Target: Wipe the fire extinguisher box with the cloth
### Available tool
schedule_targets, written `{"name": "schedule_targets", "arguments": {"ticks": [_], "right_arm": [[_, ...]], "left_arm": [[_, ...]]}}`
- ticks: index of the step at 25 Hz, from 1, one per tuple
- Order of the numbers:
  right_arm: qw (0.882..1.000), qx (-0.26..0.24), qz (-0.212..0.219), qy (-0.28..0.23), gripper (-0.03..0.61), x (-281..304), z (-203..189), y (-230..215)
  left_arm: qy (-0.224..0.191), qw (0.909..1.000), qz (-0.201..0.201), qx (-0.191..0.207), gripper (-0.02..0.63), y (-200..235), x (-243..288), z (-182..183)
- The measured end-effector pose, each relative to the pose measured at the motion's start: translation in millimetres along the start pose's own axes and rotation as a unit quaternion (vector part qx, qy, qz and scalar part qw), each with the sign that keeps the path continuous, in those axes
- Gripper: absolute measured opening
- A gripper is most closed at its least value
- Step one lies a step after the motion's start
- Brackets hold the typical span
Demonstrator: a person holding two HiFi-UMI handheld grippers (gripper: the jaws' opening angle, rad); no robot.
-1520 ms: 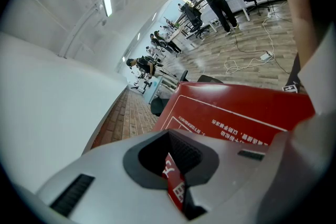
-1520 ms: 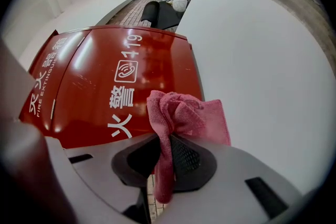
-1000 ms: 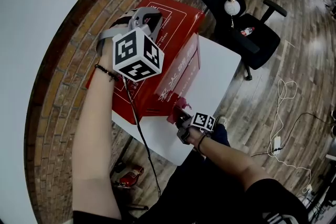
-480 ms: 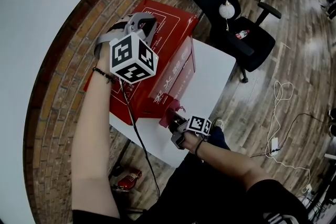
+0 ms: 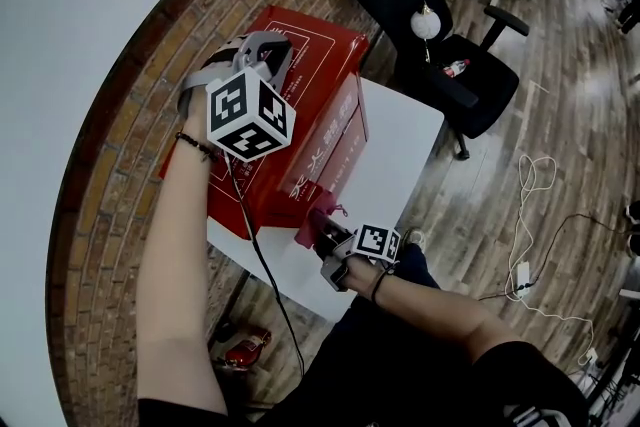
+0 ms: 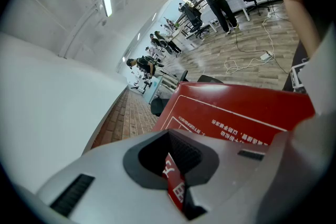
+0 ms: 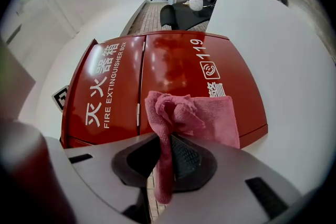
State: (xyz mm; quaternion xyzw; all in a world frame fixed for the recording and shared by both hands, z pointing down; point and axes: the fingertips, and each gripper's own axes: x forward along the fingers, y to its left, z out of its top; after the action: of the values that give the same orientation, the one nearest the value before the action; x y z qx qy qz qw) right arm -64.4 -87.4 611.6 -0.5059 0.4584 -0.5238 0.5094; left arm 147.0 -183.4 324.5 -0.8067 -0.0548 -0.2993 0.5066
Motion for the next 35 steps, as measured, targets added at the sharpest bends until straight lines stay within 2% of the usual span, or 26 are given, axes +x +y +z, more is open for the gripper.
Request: {"name": "schedule_targets", "arguments": {"ticks": [35], "right_arm": [[0.997, 0.001, 0.074, -0.01, 0.064, -5.1, -3.2, 99.1]], "left_arm": [[0.0, 1.0, 0.001, 0.001, 0.026, -0.2, 0.0, 0.9]]}}
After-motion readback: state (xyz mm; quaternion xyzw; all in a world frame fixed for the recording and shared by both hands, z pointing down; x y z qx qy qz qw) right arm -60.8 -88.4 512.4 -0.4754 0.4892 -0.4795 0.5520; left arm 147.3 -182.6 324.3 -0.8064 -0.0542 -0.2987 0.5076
